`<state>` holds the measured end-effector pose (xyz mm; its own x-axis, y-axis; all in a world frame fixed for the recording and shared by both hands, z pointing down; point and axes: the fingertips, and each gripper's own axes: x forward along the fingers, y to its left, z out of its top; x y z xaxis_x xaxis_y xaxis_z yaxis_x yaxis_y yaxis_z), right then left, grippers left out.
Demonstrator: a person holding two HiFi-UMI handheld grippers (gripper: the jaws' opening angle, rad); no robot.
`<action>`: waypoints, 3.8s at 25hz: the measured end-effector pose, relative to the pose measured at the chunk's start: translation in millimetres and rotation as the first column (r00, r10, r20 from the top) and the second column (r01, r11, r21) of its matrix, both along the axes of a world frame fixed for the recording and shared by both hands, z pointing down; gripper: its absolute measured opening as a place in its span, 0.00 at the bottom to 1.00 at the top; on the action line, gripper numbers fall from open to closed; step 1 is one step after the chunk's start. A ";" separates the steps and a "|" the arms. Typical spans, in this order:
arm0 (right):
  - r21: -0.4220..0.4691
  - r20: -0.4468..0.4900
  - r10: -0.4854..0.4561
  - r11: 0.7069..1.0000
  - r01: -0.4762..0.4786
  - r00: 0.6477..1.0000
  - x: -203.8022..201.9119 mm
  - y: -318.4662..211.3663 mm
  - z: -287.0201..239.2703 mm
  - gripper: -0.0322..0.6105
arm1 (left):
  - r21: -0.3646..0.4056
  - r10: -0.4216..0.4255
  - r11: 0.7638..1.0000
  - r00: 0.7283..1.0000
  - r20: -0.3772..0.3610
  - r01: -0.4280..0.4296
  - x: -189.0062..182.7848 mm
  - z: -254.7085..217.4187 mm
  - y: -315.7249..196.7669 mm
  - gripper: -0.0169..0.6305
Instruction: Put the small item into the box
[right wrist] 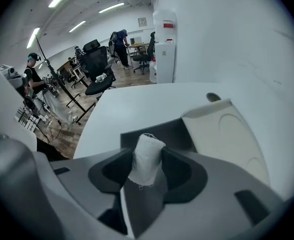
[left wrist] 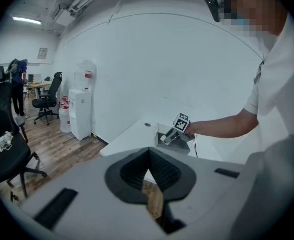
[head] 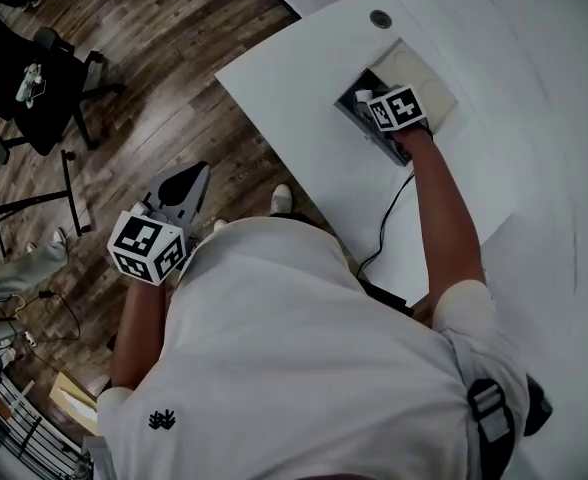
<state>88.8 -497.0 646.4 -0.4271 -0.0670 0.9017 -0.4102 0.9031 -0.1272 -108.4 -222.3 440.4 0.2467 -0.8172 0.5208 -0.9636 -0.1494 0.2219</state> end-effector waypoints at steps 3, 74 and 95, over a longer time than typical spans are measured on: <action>-0.033 -0.020 0.007 0.999 -0.008 1.000 -0.2 -9.6 27.9 0.34 | -0.006 -0.041 0.999 0.999 0.009 0.041 -0.3 10.5 0.5 0.04; 0.090 0.372 0.306 0.928 -0.362 0.876 -46.9 354.0 -107.8 0.06 | 0.073 0.292 0.956 0.949 -0.119 -0.285 -54.4 7.4 167.7 0.04; 0.120 0.429 0.302 0.915 -0.384 0.852 -69.3 440.9 -132.6 0.06 | 0.087 0.363 0.931 0.924 -0.125 -0.354 -58.6 20.5 228.9 0.04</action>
<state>19.5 -56.1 513.8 -0.6593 -0.4306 0.6164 -0.6511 0.7369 -0.1817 -167.0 6.7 461.0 0.5940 -0.6904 0.4129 -0.8042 -0.4965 0.3267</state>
